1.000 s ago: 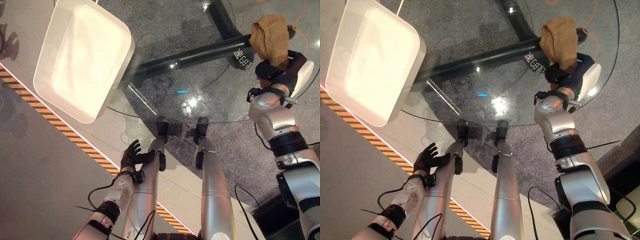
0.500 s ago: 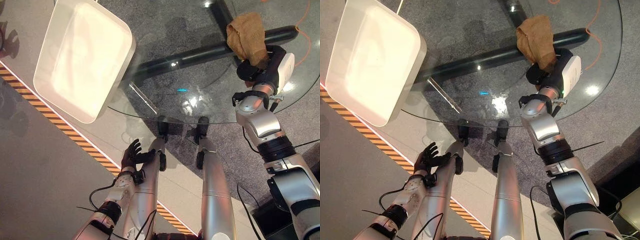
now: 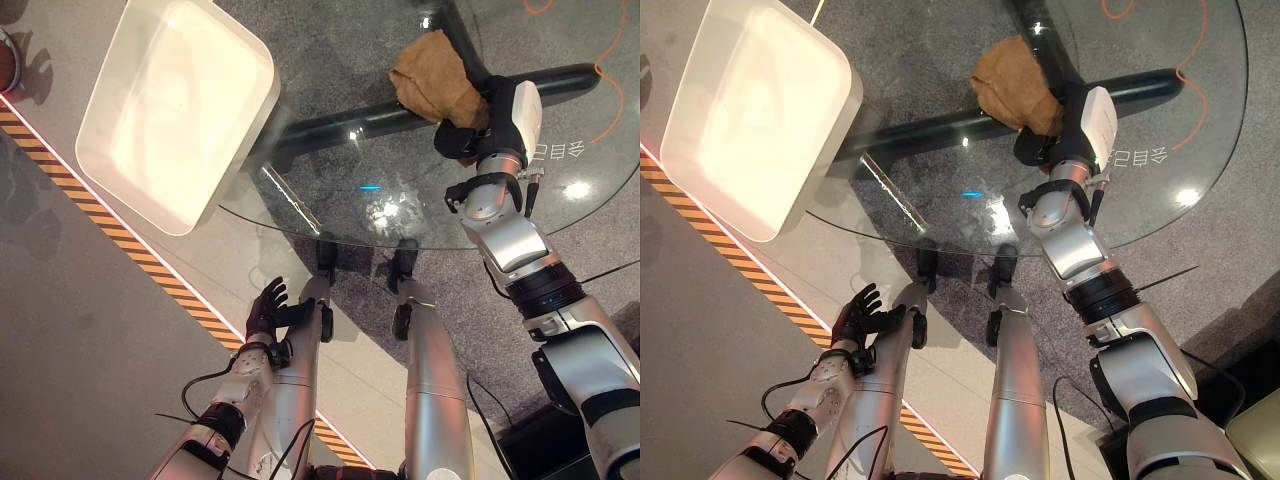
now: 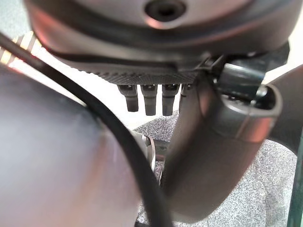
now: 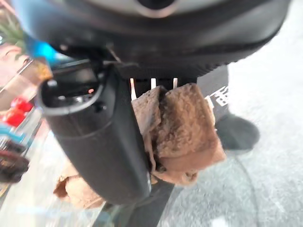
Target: Wipe the table with a cloth and put it in the basket.
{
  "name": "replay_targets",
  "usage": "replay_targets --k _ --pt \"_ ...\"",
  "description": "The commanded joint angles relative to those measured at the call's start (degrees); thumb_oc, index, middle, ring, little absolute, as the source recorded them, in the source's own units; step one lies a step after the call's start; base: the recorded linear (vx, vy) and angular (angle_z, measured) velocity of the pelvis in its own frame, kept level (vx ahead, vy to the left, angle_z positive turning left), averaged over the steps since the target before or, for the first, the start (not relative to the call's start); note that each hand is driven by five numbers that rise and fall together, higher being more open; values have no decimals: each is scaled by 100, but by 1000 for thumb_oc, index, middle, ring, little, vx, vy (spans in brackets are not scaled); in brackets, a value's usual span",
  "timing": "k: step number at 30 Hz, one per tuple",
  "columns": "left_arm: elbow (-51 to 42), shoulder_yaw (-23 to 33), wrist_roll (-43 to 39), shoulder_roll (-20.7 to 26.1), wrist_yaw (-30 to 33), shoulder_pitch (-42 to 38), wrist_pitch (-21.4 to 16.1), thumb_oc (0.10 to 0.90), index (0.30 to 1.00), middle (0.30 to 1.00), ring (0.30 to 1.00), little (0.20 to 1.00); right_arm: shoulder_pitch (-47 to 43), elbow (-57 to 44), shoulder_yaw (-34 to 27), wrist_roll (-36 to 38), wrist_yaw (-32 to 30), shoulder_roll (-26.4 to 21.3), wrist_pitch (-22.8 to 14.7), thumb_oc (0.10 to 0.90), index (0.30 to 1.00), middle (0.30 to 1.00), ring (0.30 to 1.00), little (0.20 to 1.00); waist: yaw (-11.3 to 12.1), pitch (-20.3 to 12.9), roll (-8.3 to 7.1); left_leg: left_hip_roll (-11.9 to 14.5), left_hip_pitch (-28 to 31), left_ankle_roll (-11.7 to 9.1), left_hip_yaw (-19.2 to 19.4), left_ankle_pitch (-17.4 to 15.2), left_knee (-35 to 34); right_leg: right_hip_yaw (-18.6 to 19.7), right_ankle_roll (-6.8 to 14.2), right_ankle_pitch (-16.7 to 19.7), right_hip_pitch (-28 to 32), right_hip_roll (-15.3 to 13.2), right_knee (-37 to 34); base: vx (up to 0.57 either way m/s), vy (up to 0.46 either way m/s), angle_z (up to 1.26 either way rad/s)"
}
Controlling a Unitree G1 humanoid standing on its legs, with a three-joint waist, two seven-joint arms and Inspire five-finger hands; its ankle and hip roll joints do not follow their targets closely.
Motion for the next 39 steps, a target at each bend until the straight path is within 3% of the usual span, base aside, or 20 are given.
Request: replay_targets --k 1,26,36,38,39 --pt "80 -193 256 -250 35 705 11 800 900 900 900 900 -34 -747 1103 -24 1342 611 -548 100 300 300 300 200 219 -86 196 -565 -108 236 9 -687 452 -151 265 246 -75 127 -397 0 0 0" --pt "47 -320 136 -57 44 583 35 800 900 900 900 900 144 -1276 1965 21 2631 571 -656 100 300 300 300 200 249 -86 134 -555 -161 203 -26 -624 440 -258 288 255 -84 80 -432 1 -11 5" --pt "66 -352 100 -22 17 587 100 800 900 900 900 900 182 -1190 1757 128 1806 530 -679 100 300 300 300 200 240 -86 159 -536 -136 221 -21 -627 452 -271 272 249 -82 61 -388 1 -3 1" --pt "66 -402 89 -43 35 703 99 800 900 900 900 900 298 -1095 1530 169 1197 516 -730 100 300 300 300 200 240 -86 183 -515 76 209 -31 -804 489 -232 307 79 95 71 -296 24 -2 1" --pt "73 -350 102 -46 41 593 99 800 900 900 900 900 158 -1040 1396 147 983 463 -753 100 300 300 300 200 222 -86 179 -517 -130 233 -16 -654 484 -253 269 235 -91 59 -334 0 0 0"
